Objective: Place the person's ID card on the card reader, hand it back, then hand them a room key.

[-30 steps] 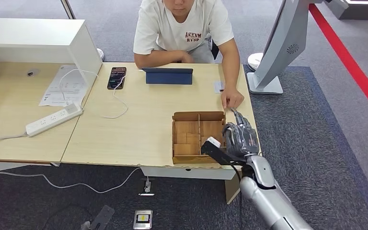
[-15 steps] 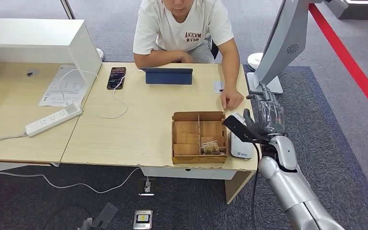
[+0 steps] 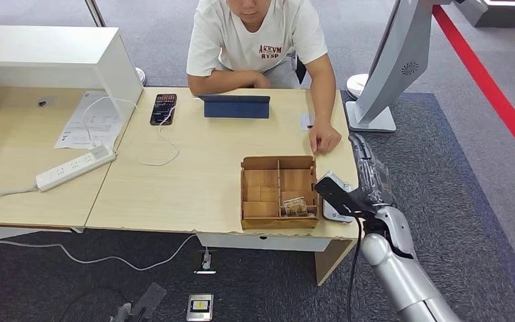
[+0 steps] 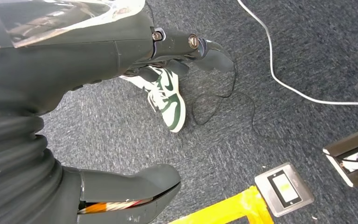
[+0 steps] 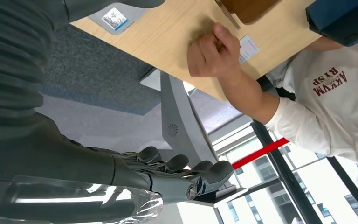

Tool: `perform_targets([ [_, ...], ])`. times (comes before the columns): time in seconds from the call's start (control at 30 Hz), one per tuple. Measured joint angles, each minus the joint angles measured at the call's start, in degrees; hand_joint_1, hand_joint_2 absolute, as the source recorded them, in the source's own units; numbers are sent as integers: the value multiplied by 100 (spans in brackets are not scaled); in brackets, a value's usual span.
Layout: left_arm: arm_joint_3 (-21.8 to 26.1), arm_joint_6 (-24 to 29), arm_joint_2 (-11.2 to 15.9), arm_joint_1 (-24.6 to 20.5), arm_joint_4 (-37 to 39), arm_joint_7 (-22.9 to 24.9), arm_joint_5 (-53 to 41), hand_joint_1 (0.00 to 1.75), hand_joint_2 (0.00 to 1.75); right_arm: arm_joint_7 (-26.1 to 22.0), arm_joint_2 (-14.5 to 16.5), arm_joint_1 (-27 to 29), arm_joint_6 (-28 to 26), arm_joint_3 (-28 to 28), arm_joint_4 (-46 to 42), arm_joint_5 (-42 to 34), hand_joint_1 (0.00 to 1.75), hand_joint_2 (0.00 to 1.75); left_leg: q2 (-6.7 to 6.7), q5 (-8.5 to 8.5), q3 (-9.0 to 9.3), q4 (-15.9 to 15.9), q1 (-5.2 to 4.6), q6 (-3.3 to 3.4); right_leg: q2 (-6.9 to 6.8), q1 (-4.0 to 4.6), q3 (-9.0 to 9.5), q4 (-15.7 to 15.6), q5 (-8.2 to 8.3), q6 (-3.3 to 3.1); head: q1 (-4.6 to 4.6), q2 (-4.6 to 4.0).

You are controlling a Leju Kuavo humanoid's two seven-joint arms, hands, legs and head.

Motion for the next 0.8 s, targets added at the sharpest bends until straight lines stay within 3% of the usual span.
perform_targets([
  [0.8,-122,-99,84,-4,-2,-5,237,0,175,-268,-169,620,613,85,-273,-267,0,175,0,0,-3,-1,0,0,0,0,0,0,-1,0,-1,0],
])
